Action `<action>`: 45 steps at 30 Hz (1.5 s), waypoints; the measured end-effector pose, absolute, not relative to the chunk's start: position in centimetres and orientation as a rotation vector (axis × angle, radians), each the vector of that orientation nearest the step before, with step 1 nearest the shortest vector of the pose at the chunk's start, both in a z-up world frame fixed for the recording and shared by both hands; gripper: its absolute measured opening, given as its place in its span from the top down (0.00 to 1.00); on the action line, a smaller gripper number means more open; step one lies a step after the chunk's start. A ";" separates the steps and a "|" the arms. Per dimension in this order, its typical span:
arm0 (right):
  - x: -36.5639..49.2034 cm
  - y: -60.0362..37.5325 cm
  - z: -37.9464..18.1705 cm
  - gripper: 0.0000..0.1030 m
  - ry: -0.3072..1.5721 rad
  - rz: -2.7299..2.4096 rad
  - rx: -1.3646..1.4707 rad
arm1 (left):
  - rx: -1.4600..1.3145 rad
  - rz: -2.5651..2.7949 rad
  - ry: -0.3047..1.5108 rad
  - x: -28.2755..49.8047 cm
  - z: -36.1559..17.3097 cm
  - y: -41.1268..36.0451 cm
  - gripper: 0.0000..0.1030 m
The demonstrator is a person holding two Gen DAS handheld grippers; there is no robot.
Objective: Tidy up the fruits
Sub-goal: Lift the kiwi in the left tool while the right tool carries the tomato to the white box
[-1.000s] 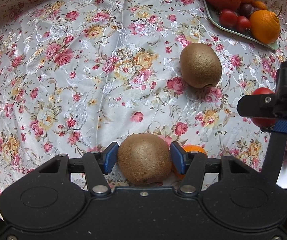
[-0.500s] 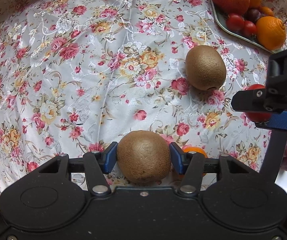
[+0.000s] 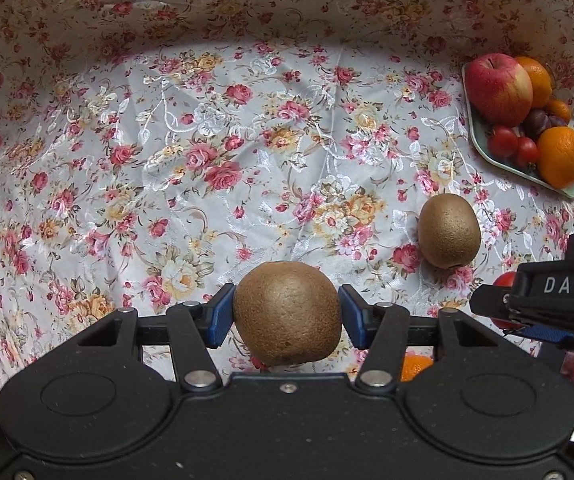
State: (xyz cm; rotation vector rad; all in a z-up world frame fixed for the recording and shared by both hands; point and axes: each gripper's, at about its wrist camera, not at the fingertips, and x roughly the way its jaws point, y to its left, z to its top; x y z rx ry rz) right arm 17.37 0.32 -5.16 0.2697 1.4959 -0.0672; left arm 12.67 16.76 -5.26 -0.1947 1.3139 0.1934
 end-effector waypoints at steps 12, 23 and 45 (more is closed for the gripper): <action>17.2 2.4 -5.5 0.66 1.486 -0.049 0.230 | -0.231 0.269 1.248 12.6 -2.9 20.3 0.42; 16.4 3.8 -4.0 0.66 1.424 -0.031 0.215 | -0.235 0.315 1.202 12.3 -1.2 20.5 0.42; 12.5 -4.1 -0.3 0.66 1.310 -0.078 0.259 | -0.089 0.164 1.190 10.4 -0.4 11.1 0.42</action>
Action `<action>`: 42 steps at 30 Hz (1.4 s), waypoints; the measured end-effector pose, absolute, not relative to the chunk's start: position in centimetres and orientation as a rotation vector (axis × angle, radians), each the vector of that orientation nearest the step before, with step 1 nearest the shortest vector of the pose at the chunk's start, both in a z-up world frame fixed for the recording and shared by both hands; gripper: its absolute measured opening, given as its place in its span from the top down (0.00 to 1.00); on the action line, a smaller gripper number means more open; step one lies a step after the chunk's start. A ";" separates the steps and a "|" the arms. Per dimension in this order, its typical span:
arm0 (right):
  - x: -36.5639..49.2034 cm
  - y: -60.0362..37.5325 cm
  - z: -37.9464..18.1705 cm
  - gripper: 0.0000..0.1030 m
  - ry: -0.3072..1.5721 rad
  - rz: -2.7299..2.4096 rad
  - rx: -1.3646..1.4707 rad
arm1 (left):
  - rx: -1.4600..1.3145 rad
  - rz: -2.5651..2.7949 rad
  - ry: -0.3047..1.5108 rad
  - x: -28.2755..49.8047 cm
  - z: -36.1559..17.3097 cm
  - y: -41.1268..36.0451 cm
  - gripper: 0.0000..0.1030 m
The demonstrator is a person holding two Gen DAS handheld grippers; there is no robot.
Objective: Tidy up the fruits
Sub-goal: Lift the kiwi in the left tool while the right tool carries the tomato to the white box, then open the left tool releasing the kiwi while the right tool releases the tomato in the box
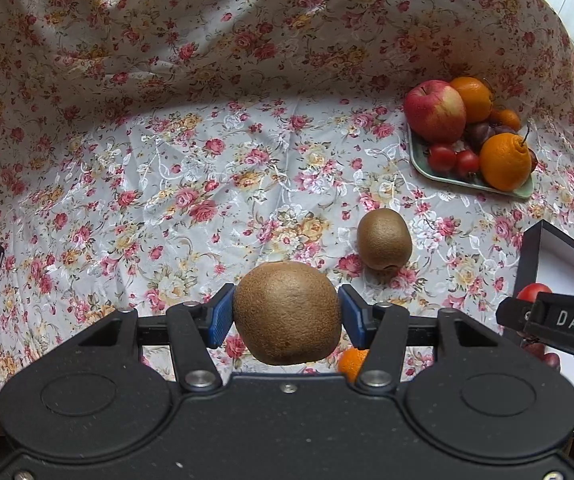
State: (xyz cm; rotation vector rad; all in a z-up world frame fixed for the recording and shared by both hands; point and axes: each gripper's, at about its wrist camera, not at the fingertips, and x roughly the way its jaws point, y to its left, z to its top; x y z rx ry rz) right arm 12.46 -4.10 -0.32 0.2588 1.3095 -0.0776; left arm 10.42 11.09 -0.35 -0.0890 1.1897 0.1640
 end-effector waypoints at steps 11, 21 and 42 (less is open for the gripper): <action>12.2 -17.8 1.4 0.66 1.259 -0.248 0.470 | 0.013 0.003 1.176 10.4 -0.4 2.0 0.42; 9.4 -27.2 1.8 0.66 1.201 -0.407 0.593 | 0.106 -0.168 1.176 9.4 -1.4 -6.9 0.42; 6.5 -34.5 0.4 0.65 1.196 -0.503 0.529 | 0.134 -0.309 1.203 9.7 -4.2 -17.2 0.42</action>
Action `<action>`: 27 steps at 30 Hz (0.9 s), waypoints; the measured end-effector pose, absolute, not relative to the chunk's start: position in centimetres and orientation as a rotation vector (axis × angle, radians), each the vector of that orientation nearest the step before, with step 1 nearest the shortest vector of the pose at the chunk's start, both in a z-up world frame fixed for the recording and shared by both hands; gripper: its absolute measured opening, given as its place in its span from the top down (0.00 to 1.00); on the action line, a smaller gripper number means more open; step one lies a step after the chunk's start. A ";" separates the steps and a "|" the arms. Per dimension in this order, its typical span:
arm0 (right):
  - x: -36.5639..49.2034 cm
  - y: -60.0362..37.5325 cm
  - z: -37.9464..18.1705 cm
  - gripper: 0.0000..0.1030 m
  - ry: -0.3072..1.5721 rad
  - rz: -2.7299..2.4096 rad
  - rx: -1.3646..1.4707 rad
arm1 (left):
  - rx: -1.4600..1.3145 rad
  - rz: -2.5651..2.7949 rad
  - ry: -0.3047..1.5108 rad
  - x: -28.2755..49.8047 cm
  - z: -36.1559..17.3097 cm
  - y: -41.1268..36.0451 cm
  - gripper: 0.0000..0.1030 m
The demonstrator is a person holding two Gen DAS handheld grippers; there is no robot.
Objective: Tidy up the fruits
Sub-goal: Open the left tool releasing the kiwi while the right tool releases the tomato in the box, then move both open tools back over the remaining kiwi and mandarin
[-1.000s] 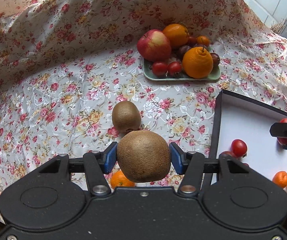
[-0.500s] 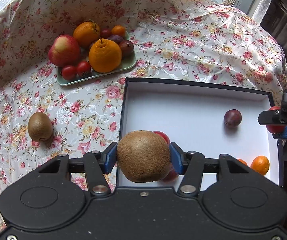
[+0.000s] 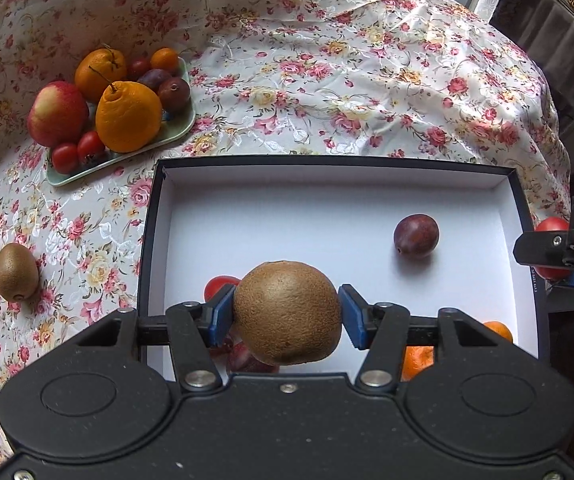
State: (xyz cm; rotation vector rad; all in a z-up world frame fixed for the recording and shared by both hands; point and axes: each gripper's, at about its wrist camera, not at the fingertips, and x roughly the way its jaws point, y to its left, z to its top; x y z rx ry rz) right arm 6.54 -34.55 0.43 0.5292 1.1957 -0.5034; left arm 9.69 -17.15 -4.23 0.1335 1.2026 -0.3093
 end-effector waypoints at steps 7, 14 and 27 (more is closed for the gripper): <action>6.4 -35.2 0.8 0.64 1.186 -0.466 0.544 | 0.168 -0.320 1.136 9.4 -3.4 -17.7 0.42; 6.9 -34.4 0.4 0.64 1.220 -0.454 0.535 | 0.152 -0.303 1.155 9.7 -3.5 -17.1 0.42; 7.2 -34.2 -0.7 0.64 1.294 -0.494 0.588 | 0.114 -0.236 1.204 10.4 -3.8 -14.6 0.42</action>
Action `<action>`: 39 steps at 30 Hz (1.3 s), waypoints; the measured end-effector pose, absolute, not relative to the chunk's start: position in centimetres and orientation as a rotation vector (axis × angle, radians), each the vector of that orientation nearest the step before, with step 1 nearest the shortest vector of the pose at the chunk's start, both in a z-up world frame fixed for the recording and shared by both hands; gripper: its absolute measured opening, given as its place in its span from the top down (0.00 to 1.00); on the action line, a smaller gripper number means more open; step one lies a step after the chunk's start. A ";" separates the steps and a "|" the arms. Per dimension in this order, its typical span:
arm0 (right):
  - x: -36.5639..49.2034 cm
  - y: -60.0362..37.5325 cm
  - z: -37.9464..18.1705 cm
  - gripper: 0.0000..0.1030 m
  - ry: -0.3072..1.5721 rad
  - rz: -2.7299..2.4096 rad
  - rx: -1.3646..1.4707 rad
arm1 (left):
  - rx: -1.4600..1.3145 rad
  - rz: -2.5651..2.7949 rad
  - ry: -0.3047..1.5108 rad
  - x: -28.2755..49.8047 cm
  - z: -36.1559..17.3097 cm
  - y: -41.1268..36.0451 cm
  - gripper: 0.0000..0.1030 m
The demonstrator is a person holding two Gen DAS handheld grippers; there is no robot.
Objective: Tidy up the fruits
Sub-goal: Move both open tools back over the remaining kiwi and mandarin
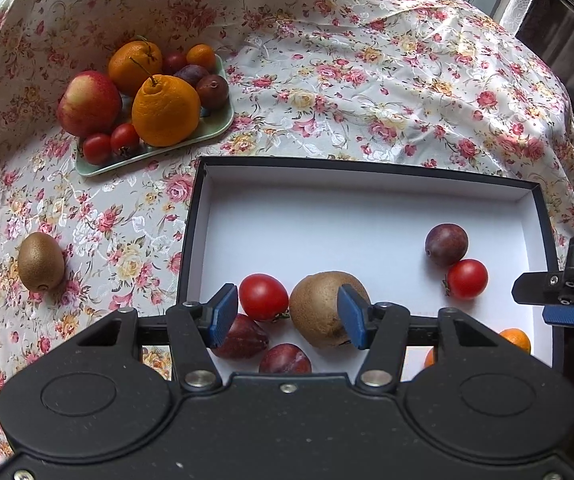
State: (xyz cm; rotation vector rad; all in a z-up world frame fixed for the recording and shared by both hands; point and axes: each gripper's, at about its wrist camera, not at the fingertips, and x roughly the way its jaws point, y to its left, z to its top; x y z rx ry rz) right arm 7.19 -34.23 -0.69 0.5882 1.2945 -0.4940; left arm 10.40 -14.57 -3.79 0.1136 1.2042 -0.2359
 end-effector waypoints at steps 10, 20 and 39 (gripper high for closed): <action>8.2 -32.0 -1.3 0.64 1.362 -0.490 0.594 | 0.102 -0.171 1.216 10.8 -3.4 -11.3 0.42; 10.0 -28.4 -1.6 0.64 1.409 -0.418 0.593 | 0.048 -0.075 1.234 11.8 -2.6 -5.6 0.42; 12.8 -13.0 -2.3 0.64 1.481 -0.168 0.347 | -0.013 0.076 1.208 11.3 -0.9 6.3 0.42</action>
